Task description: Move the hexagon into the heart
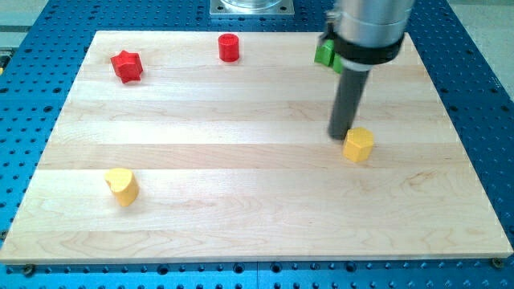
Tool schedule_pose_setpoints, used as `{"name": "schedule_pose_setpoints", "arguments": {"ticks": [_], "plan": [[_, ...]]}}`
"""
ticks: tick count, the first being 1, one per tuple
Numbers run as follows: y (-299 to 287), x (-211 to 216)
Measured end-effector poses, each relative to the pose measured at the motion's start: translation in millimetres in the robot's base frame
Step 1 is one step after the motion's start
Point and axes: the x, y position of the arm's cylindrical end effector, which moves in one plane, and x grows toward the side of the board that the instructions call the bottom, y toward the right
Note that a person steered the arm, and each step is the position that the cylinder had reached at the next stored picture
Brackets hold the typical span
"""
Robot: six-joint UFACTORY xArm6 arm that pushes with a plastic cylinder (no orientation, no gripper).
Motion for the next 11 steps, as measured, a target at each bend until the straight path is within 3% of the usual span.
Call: {"name": "schedule_pose_setpoints", "arguments": {"ticks": [1, 2, 3, 4, 5, 6, 7, 9, 10, 11], "plan": [[33.8, 9.8], [-1.5, 49.5], [-82.7, 68.7], [-34.7, 49.8], [-16.8, 87.1], [-94.8, 107.3], [-210.6, 107.3], [-250.2, 73.4], [-299.3, 102.3], [-253.3, 109.5]]}}
